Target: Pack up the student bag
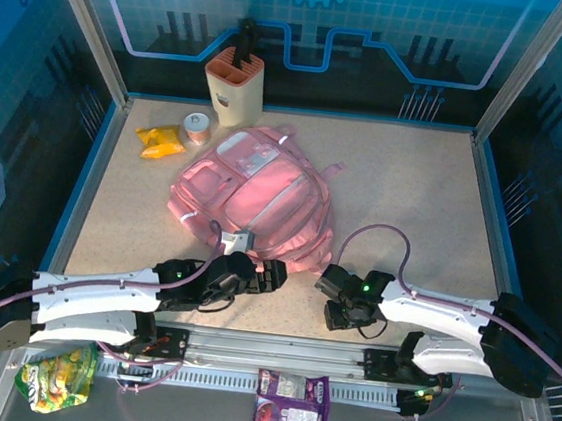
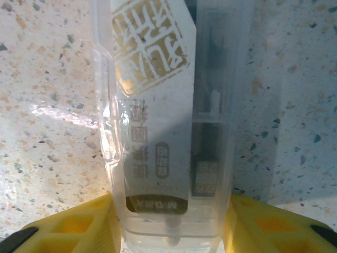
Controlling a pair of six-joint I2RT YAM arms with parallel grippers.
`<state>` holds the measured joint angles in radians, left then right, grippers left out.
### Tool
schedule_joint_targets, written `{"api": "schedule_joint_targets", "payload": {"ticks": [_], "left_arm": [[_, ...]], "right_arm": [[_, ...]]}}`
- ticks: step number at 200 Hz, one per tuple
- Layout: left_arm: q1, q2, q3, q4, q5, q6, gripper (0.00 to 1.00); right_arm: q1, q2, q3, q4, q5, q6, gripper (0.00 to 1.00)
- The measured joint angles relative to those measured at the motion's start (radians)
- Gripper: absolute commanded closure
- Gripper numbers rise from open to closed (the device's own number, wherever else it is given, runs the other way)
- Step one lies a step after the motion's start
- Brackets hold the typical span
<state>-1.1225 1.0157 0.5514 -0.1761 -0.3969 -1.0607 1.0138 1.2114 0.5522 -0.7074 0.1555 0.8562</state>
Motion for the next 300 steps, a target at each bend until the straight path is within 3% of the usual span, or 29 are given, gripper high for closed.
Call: {"api": "schedule_joint_targets", "payload": {"ticks": [69,134,209,246,300], "left_arm": [[0.004,-0.070,0.020,-0.108,-0.029,0.059,0.01],[0.116,-0.092,0.206,-0.273,-0.089,0.349,0.01],[0.133,0.330,0.494,-0.316,-0.134,0.765,0.04],[0.182,0.503,0.572,-0.318,-0.150,0.832,0.12],[0.253,0.637,0.628,-0.317,-0.149,0.862,0.23]], "right_arm": [[-0.014,-0.111,0.000,-0.037,0.002,-0.013,0.56],[-0.106,-0.278,0.070,-0.161,0.002,-0.078,0.56],[-0.222,-0.258,0.185,-0.174,-0.058,-0.194,0.56],[-0.285,-0.233,0.204,-0.154,-0.108,-0.233,0.56],[-0.330,-0.225,0.209,-0.138,-0.153,-0.269,0.56]]}}
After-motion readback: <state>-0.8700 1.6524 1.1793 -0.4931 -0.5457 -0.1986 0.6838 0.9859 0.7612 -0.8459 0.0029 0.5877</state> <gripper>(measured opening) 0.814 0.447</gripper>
